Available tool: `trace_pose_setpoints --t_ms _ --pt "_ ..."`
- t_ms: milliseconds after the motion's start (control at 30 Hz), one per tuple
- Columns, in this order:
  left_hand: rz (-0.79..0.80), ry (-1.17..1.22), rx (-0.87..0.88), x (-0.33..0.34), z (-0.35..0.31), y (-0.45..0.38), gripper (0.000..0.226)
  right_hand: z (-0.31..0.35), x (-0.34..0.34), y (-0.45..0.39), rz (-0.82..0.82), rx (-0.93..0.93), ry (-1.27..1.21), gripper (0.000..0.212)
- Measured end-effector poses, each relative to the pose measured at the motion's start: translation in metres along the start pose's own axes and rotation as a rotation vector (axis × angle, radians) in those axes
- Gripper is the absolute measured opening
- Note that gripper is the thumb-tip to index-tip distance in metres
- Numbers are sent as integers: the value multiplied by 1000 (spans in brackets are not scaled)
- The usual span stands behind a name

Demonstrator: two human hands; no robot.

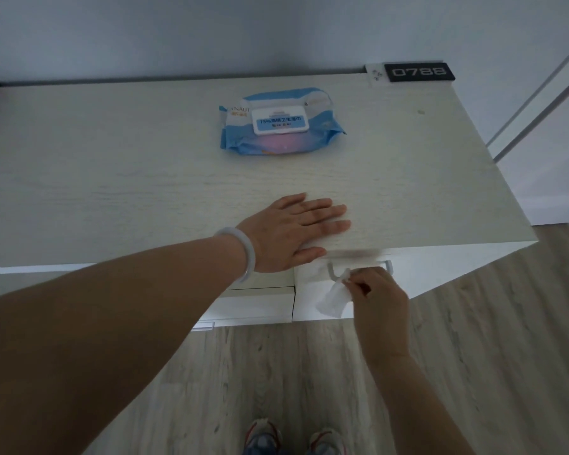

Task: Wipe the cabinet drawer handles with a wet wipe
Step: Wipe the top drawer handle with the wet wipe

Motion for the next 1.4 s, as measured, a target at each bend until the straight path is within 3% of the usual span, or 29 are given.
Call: trace_pose_setpoints --t_ms 233,400,533,733,833,1000,1233,1333,1400 --pt "1 10 1 2 1 1 56 10 28 -8 231 83 30 14" --pt "12 7 -2 1 0 1 56 7 28 -8 108 168 -58 17" --pt "2 1 0 2 0 0 56 6 8 1 81 126 -131 13" --pt "5 -3 -3 2 2 0 56 6 36 -10 109 242 -72 19" --pt "3 -4 -4 2 2 1 56 2 36 -6 113 308 -196 17" --pt "2 -5 0 2 0 -1 56 1 9 5 92 200 -231 10" --pt "13 -3 -3 3 2 0 56 3 35 -6 140 217 -188 11" --pt "11 -5 2 3 1 0 56 -5 15 -2 160 102 -154 7" --pt "9 -8 2 3 1 -1 56 -21 -3 -6 143 136 -179 11"
Point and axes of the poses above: each hand's wrist, its own y-axis away from the middle knuckle, its own x-axis out of the palm, z = x × y, the point moved 7 cm from there along -y, towards the middle knuckle, and after that the axes turned 1 degree about -y, right-handed, at the moved point
